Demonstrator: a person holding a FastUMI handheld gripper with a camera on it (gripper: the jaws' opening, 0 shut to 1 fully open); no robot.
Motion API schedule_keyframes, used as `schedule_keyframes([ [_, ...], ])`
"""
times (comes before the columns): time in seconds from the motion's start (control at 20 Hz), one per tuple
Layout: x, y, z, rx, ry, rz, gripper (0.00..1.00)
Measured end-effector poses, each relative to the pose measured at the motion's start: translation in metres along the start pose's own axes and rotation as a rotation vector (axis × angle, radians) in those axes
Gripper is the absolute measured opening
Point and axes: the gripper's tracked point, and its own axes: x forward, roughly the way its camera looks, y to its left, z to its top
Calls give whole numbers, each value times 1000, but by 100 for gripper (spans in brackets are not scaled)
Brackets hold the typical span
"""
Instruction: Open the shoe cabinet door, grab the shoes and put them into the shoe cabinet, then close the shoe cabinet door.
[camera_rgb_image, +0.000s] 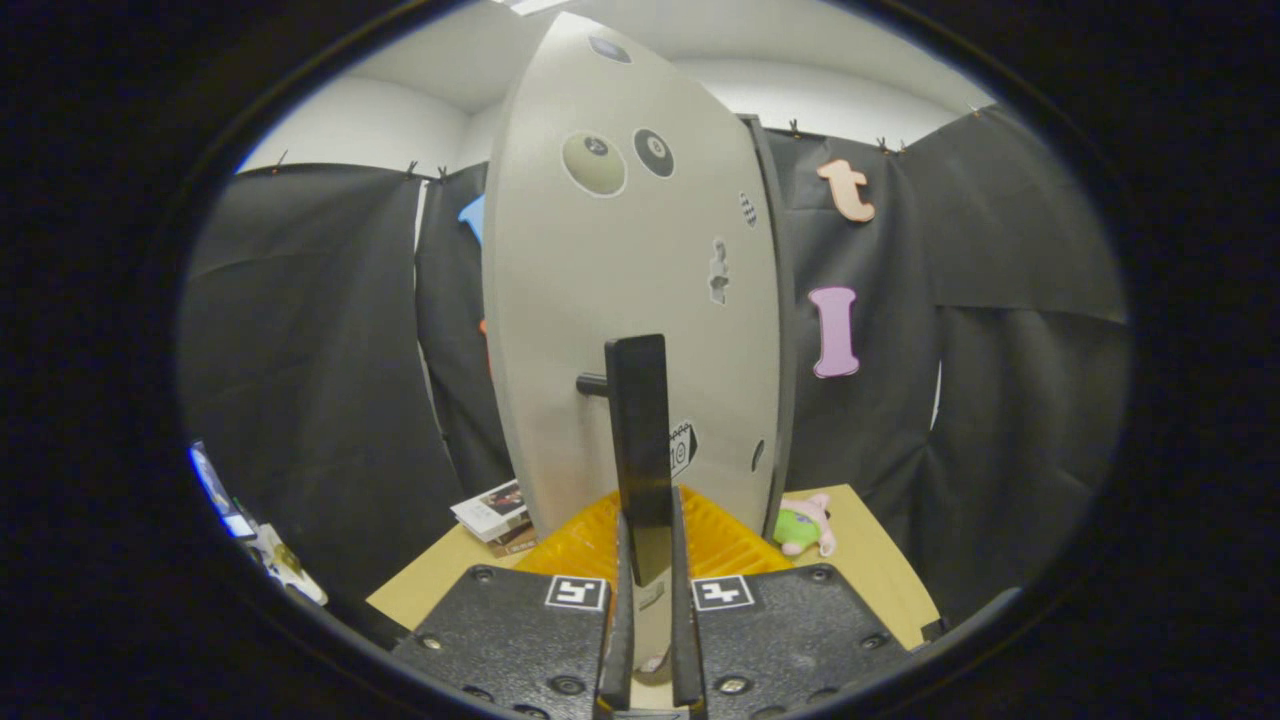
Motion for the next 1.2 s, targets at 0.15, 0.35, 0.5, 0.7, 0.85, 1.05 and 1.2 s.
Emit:
schedule_keyframes([
  [0.15, -16, -24, 0, 5, 0, 8, 16],
  [0.35, -28, -64, 1, 23, 17, 16, 15],
  [0.5, -38, -104, 3, 29, 14, -10, 12],
  [0.7, -45, -165, 7, -9, 8, -105, 7],
  [0.85, -44, -197, 11, 35, 21, -93, 4],
  [1.05, -40, -196, 7, 19, 24, -79, 4],
  [1.2, -39, -197, 7, 13, 22, -85, 4],
])
